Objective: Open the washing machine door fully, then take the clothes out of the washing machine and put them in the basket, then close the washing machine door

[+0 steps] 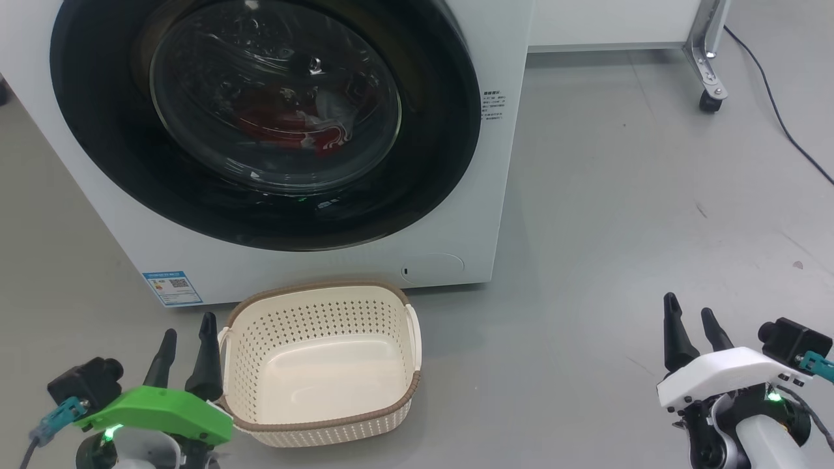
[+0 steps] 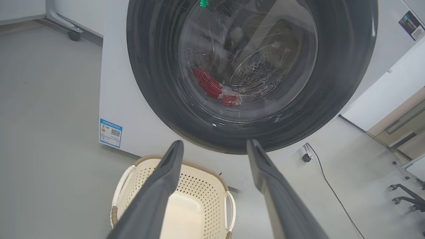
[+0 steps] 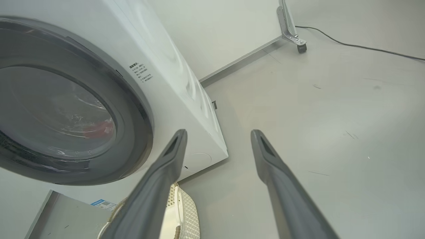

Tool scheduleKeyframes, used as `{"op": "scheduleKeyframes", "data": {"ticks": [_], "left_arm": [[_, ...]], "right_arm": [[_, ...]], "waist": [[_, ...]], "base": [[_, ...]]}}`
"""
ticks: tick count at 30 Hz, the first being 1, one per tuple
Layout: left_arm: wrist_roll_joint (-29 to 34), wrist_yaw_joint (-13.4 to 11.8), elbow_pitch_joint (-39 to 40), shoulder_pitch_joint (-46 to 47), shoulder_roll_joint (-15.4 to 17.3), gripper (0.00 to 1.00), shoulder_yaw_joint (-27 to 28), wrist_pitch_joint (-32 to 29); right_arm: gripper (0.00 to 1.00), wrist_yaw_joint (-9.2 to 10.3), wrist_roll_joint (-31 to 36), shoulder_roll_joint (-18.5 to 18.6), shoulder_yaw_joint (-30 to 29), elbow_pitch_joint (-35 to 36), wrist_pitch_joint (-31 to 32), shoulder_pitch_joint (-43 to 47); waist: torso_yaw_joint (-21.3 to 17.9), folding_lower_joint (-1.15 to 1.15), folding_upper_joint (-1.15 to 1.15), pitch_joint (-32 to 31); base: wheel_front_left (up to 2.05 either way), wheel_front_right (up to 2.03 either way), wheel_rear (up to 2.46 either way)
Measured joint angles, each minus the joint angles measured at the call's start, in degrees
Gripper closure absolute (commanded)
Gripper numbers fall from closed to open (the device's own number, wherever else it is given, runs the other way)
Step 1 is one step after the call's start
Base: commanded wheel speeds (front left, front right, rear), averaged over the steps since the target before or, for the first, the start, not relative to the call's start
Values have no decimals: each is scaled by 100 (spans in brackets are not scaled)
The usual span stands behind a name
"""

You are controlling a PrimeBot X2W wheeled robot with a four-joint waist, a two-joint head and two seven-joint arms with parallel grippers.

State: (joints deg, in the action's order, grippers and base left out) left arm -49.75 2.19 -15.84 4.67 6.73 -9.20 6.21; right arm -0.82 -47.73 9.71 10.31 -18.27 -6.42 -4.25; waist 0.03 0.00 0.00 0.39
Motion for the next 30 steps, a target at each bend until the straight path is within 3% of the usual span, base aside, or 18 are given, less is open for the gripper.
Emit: {"op": "scheduleKeyframes", "data": {"ticks": [30], "left_arm": [[2327, -300, -298, 4, -31, 0, -470, 603]], "right_arm": [[0, 352, 2401, 37, 738, -5, -558, -4]], "waist": [[-27, 0, 0, -49]], "base": [[0, 0, 0]]}}
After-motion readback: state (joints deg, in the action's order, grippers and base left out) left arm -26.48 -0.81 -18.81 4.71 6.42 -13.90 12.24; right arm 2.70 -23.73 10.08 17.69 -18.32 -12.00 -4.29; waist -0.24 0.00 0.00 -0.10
